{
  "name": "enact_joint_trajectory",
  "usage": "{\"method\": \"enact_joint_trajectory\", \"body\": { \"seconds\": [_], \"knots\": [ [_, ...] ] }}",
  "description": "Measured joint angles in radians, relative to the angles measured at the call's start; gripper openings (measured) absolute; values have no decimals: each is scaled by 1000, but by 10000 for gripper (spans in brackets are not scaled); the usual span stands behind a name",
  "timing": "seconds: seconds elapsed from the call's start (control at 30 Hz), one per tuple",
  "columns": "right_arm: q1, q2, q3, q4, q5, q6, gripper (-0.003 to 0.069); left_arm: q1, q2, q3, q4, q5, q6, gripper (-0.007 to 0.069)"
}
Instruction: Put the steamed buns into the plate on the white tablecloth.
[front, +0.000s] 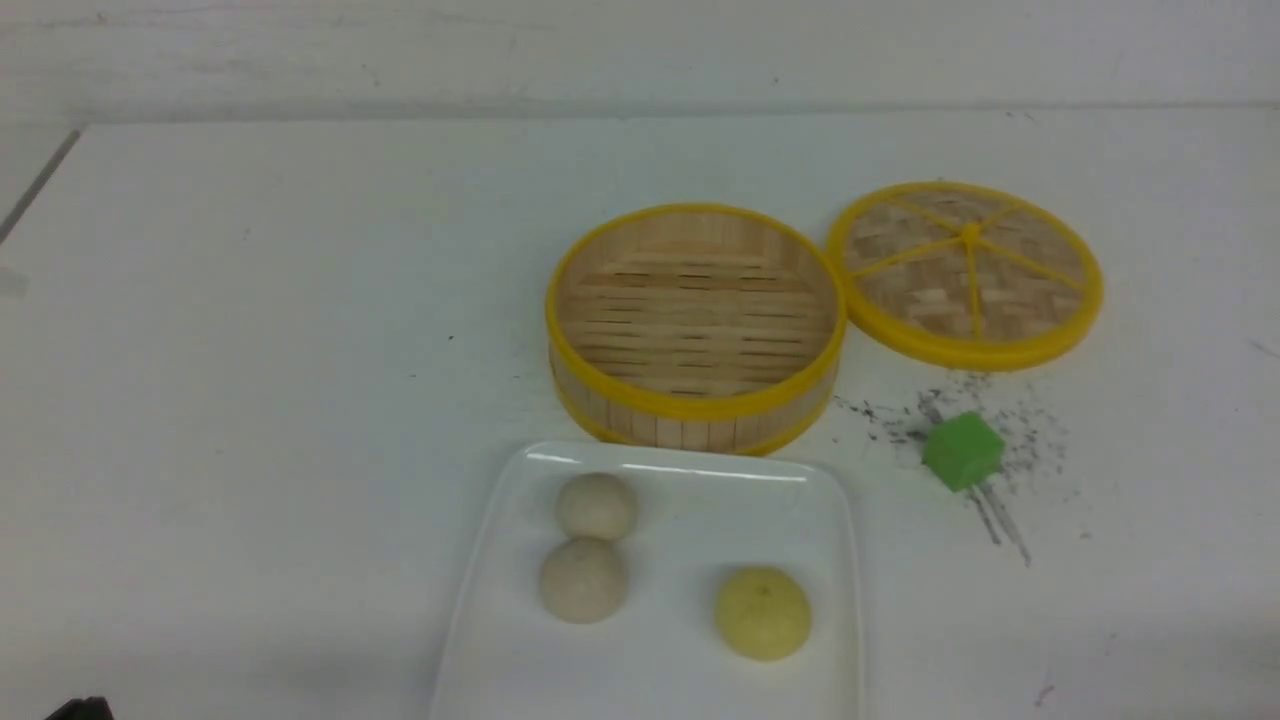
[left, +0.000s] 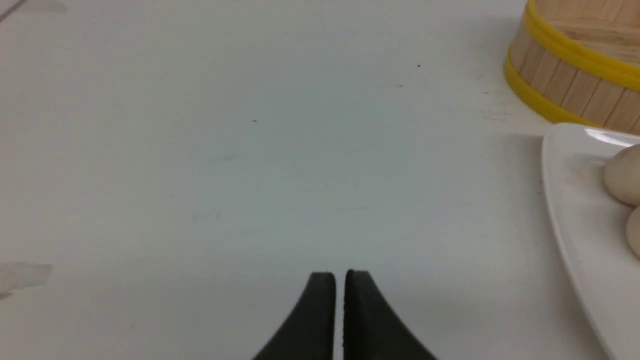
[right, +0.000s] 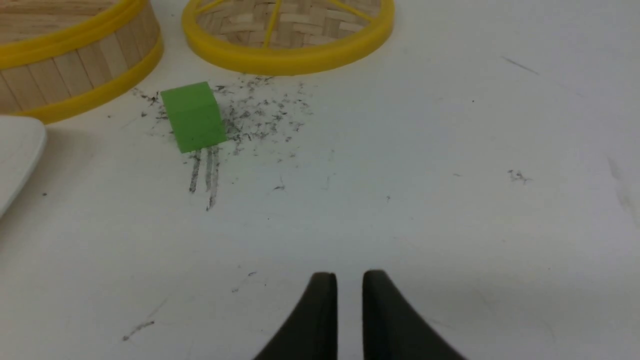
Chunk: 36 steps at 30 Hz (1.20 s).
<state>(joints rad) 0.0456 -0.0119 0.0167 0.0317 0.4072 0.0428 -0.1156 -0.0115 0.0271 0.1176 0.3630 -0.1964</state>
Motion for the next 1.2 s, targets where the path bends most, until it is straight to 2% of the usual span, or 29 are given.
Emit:
{"method": "enact_joint_trajectory", "body": {
  "seconds": [1.2],
  "knots": [
    [0,0,0,0,0,0,153,0,0,-1,3,7,-2,69]
  ]
}}
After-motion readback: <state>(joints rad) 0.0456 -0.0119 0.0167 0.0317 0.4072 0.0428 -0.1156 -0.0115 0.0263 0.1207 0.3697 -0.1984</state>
